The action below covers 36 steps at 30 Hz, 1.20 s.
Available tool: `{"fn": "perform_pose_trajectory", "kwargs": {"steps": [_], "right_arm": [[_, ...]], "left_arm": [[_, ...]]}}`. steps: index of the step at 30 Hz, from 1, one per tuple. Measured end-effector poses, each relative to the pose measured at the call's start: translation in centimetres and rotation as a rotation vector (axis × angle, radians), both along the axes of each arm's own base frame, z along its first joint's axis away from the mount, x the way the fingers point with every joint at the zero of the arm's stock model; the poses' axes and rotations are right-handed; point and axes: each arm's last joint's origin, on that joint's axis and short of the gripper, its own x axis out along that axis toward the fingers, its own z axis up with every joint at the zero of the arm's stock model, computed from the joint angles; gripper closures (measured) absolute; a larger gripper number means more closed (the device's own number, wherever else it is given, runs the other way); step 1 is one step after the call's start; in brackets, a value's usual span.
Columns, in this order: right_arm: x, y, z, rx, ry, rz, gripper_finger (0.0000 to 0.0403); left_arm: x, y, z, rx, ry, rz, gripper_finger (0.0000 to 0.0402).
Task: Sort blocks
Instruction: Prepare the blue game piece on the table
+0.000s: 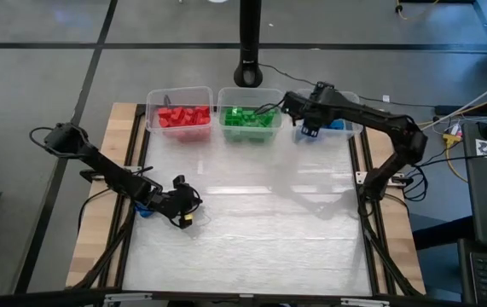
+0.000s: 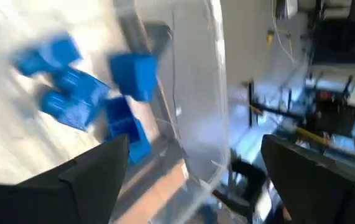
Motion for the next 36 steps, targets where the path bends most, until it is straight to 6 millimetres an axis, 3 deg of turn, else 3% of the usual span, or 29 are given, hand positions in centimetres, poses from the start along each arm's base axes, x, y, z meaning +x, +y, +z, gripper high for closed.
{"fn": "perform_pose_trajectory", "kwargs": {"steps": [8,15,19,25,29,36], "right_arm": [[5.0,6.0,-1.0,-0.057,-0.160,0.314,0.0044],[8.8,12.3,-5.8,0.060,-0.456,0.796,0.0045],[9.5,14.9,-8.5,0.130,-0.627,1.029,0.0045],[10.2,16.8,-11.5,0.168,-0.669,1.107,0.0045],[10.7,17.1,-13.3,0.199,-0.643,1.091,0.0045],[11.6,17.0,-16.2,0.222,-0.609,1.074,0.0045]], "left_arm": [[0.0,0.0,0.0,0.008,0.000,-0.003,0.0398],[0.1,0.0,0.2,0.015,-0.002,0.013,0.0398],[0.8,-0.5,2.1,0.047,0.060,0.004,0.0400],[1.0,-0.9,6.4,0.048,0.276,0.051,0.0400],[-0.1,-1.3,8.4,0.016,0.428,0.089,0.0400],[-3.0,-1.9,9.2,-0.044,0.662,0.188,0.0401]]}}
